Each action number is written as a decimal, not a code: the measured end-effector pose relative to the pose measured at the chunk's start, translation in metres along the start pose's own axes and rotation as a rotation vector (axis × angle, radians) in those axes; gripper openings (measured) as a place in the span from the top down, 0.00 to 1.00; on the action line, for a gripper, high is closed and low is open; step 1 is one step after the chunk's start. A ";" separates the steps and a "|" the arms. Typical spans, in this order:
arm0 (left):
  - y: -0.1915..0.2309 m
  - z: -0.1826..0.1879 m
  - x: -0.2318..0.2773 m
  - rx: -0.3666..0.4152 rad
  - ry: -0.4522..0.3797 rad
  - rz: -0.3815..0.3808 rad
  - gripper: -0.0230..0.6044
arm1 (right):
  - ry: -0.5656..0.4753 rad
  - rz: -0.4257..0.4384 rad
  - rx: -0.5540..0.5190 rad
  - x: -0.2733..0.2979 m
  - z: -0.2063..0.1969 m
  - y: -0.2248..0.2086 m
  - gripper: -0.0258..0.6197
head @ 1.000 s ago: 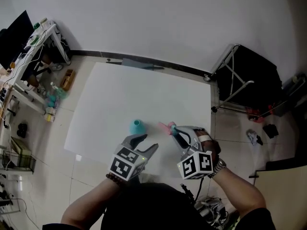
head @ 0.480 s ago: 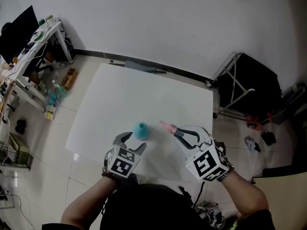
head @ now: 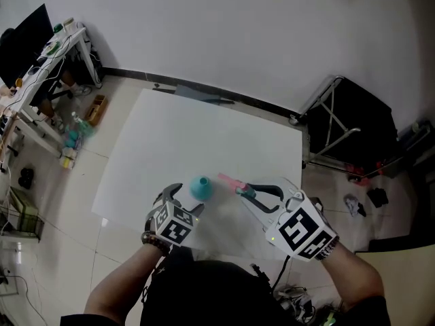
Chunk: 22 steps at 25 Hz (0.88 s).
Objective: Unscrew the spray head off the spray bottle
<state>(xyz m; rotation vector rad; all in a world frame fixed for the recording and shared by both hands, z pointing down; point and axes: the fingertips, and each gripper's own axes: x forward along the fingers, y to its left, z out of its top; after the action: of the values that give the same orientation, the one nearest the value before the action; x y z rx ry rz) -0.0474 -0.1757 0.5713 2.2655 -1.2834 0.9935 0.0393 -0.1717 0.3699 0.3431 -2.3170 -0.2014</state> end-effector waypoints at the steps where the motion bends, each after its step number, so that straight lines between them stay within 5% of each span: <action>1: 0.000 0.000 0.003 0.013 0.006 -0.002 0.33 | 0.007 0.009 -0.002 0.000 0.002 0.001 0.85; 22: -0.007 -0.002 0.056 0.169 0.045 -0.066 0.28 | 0.182 0.103 -0.051 0.027 0.011 0.010 0.85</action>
<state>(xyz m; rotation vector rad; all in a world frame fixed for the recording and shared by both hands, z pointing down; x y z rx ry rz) -0.0225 -0.2045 0.6133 2.3787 -1.1378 1.1616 0.0115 -0.1702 0.3831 0.2067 -2.1394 -0.1712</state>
